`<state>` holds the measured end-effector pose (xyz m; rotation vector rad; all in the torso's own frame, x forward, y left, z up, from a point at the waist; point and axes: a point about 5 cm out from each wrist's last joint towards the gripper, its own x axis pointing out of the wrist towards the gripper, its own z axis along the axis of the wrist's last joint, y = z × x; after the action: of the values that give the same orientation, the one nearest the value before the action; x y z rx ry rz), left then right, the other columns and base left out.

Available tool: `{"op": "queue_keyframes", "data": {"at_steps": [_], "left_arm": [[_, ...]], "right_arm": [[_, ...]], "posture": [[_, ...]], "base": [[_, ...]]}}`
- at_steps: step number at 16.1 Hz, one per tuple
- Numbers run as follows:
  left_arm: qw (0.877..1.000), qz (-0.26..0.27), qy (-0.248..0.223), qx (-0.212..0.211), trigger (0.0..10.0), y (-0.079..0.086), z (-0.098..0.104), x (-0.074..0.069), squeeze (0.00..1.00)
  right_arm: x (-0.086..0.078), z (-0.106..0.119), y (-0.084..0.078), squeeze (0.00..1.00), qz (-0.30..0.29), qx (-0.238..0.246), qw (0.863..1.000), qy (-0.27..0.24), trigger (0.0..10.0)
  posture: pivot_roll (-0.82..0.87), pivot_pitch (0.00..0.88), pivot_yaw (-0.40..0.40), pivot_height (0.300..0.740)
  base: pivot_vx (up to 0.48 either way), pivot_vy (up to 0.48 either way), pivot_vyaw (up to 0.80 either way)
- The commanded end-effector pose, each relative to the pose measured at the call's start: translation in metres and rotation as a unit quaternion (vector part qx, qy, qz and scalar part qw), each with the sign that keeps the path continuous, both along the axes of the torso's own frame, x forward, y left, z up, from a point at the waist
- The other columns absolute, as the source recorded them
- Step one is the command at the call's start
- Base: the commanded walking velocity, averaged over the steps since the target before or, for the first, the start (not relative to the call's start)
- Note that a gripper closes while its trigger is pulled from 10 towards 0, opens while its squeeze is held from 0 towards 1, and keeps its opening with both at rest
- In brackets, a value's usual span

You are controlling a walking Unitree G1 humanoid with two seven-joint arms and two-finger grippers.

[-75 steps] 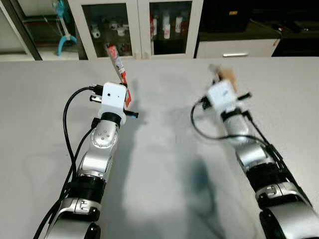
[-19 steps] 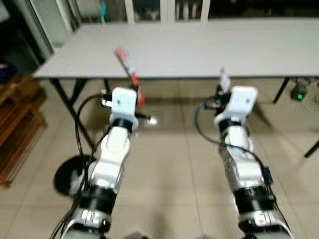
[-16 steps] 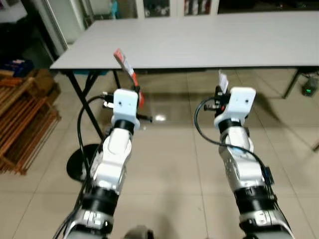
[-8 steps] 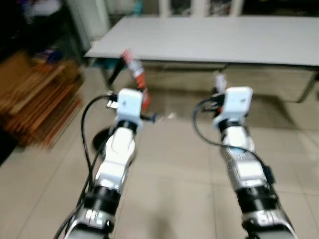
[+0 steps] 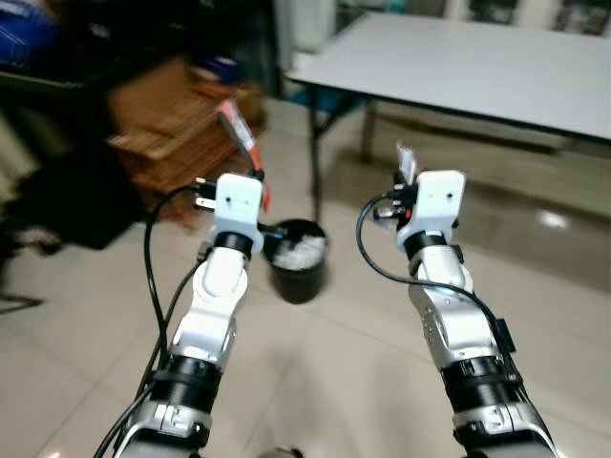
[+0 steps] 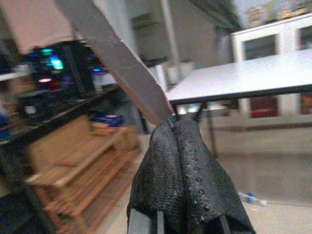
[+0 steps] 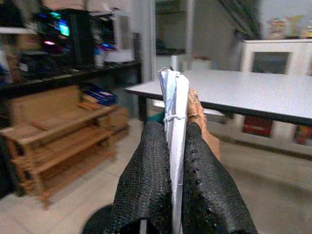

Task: Picking trash to rubbish bin

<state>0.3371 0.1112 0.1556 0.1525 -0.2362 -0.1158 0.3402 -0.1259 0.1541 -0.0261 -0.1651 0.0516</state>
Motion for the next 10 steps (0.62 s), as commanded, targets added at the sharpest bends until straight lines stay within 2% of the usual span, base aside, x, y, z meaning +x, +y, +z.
{"op": "queue_keyframes", "data": {"at_steps": [1,3,10], "left_arm": [[1.0,-0.001,0.009,-0.001,10.0,-0.0013,-0.0014,0.0008,0.0],[1.0,0.002,0.014,0.0,10.0,-0.0003,-0.0025,0.0017,0.0],[1.0,0.007,0.025,0.004,10.0,0.0004,-0.0054,0.0024,0.0]], "right_arm": [[0.0002,-0.0009,0.0,0.0,0.002,-0.007,1.0,0.006,10.0],[-0.0003,-0.0024,0.0012,0.0,0.008,0.01,1.0,0.011,10.0],[0.0002,-0.0062,0.0053,0.0,0.02,0.001,0.999,0.026,10.0]], "posture": [[0.01,0.014,0.088,0.74],[0.01,0.01,0.09,0.74],[0.02,0.024,0.082,0.74]], "base": [[0.0,0.0,0.8],[0.0,0.0,0.0],[0.326,0.0,0.0]]}}
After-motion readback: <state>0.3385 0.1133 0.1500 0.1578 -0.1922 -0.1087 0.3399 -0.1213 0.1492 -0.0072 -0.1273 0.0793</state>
